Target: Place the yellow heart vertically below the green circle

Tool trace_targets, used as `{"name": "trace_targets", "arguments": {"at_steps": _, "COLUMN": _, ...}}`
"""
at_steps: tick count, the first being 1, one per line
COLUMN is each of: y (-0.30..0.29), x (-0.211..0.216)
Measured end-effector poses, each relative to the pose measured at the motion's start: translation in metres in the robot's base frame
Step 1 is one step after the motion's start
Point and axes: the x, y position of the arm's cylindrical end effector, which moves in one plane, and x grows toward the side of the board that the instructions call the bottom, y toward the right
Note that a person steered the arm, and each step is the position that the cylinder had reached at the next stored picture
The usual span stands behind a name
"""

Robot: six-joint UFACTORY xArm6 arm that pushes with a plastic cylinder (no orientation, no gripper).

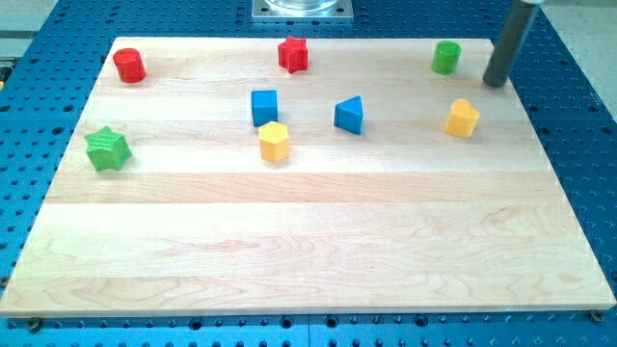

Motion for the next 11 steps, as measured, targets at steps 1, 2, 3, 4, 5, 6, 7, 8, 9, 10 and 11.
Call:
{"name": "trace_targets", "arguments": {"at_steps": 1, "y": -0.02, "x": 0.071}}
{"name": "trace_targets", "arguments": {"at_steps": 2, "y": -0.055, "x": 0.084}}
{"name": "trace_targets", "arguments": {"at_steps": 3, "y": -0.098, "x": 0.056}}
{"name": "trace_targets", "arguments": {"at_steps": 4, "y": -0.114, "x": 0.025}}
{"name": "trace_targets", "arguments": {"at_steps": 5, "y": -0.163, "x": 0.034}}
{"name": "trace_targets", "arguments": {"at_steps": 6, "y": -0.131, "x": -0.002}}
{"name": "trace_targets", "arguments": {"at_steps": 7, "y": -0.105, "x": -0.014}}
{"name": "trace_targets", "arguments": {"at_steps": 8, "y": -0.101, "x": -0.013}}
{"name": "trace_targets", "arguments": {"at_steps": 9, "y": -0.101, "x": 0.016}}
{"name": "trace_targets", "arguments": {"at_steps": 10, "y": -0.098, "x": 0.035}}
{"name": "trace_targets", "arguments": {"at_steps": 11, "y": -0.079, "x": 0.024}}
